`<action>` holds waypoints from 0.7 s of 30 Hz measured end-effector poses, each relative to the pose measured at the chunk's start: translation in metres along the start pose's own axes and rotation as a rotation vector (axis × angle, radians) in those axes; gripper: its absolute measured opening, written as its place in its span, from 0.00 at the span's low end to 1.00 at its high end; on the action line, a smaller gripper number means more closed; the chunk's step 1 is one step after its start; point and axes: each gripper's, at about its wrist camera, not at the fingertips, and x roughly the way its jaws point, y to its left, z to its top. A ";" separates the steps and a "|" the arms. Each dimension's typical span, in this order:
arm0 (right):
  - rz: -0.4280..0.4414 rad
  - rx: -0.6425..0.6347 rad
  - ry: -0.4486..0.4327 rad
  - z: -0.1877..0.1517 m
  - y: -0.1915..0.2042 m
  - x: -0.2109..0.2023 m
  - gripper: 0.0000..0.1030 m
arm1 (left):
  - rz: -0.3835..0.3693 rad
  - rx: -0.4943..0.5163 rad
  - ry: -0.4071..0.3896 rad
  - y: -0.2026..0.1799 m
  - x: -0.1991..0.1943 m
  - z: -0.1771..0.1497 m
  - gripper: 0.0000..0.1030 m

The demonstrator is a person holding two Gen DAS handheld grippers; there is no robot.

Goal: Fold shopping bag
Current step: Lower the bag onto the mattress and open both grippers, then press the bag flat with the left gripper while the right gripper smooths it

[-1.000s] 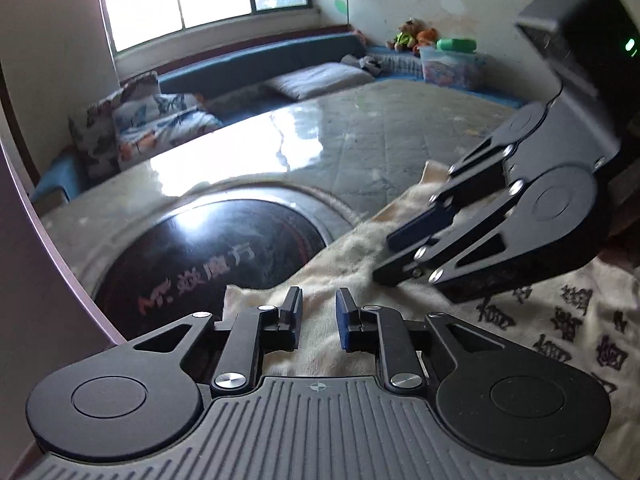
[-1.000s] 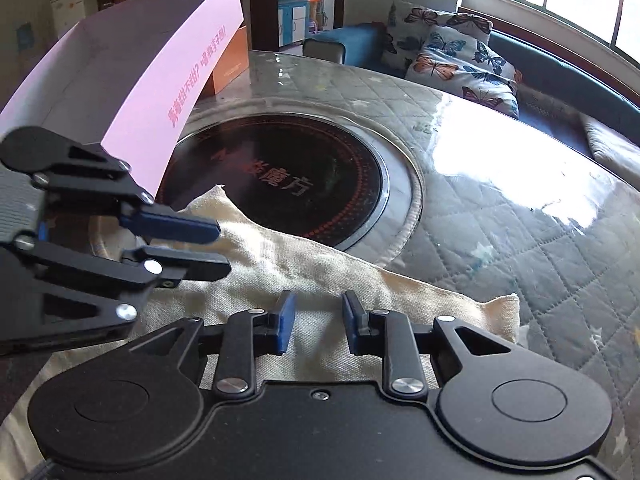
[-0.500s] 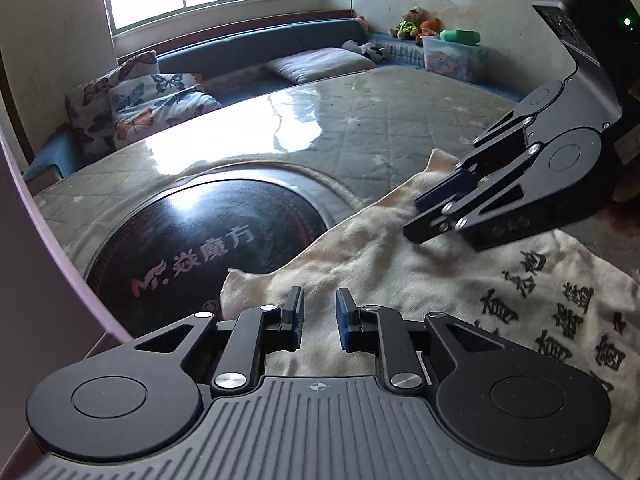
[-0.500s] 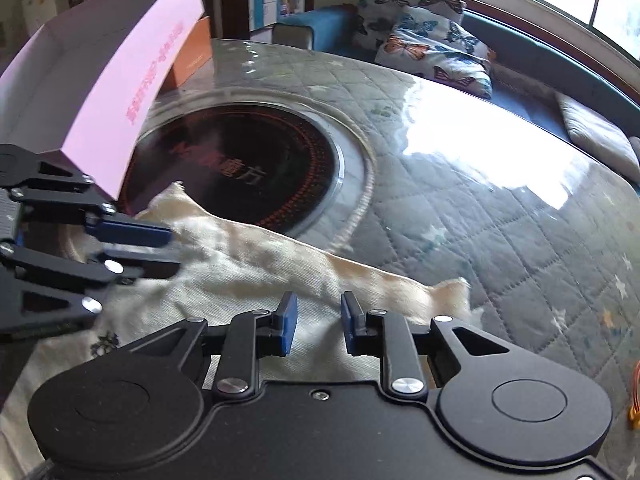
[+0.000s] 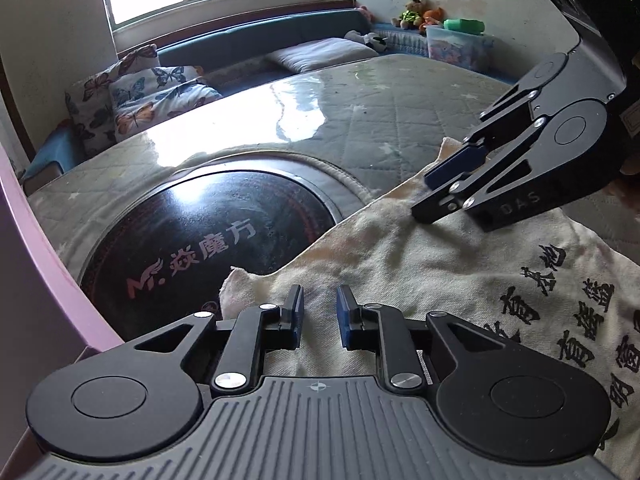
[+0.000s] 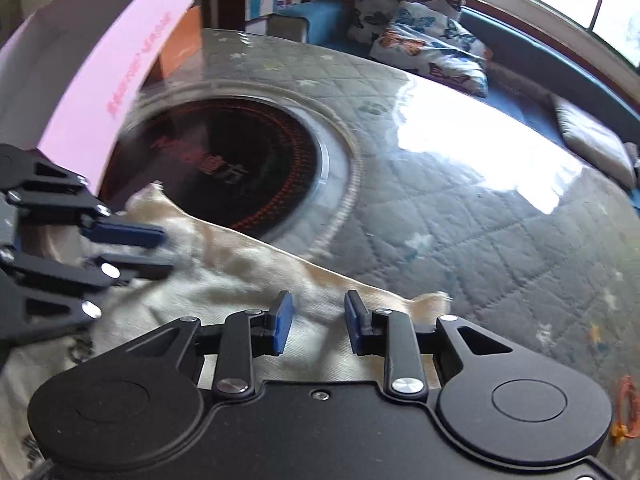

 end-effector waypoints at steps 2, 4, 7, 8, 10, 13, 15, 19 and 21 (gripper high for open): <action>-0.008 0.016 0.005 -0.004 -0.007 -0.002 0.29 | 0.002 0.000 0.000 0.002 -0.003 -0.003 0.20; -0.012 0.030 0.008 -0.007 -0.012 -0.003 0.28 | 0.001 -0.002 -0.004 0.004 -0.005 -0.006 0.20; 0.006 0.066 0.021 -0.012 -0.020 -0.006 0.26 | -0.002 -0.015 -0.001 0.008 -0.007 -0.007 0.20; 0.009 0.074 0.028 -0.013 -0.021 -0.007 0.26 | -0.001 -0.016 -0.001 0.007 -0.007 -0.008 0.20; 0.011 0.075 0.038 -0.016 -0.021 -0.009 0.26 | 0.010 -0.011 -0.002 0.005 -0.007 -0.008 0.20; 0.007 0.075 0.056 -0.019 -0.018 -0.013 0.27 | 0.022 -0.005 -0.002 0.003 -0.007 -0.007 0.20; 0.009 0.054 0.068 -0.021 -0.012 -0.017 0.27 | 0.028 -0.007 0.007 0.002 -0.007 -0.005 0.19; 0.034 0.030 0.081 -0.025 -0.001 -0.022 0.27 | 0.026 -0.004 0.007 -0.005 -0.010 -0.003 0.18; 0.041 0.012 0.083 -0.028 0.005 -0.024 0.27 | 0.022 0.016 -0.006 -0.013 -0.013 -0.003 0.18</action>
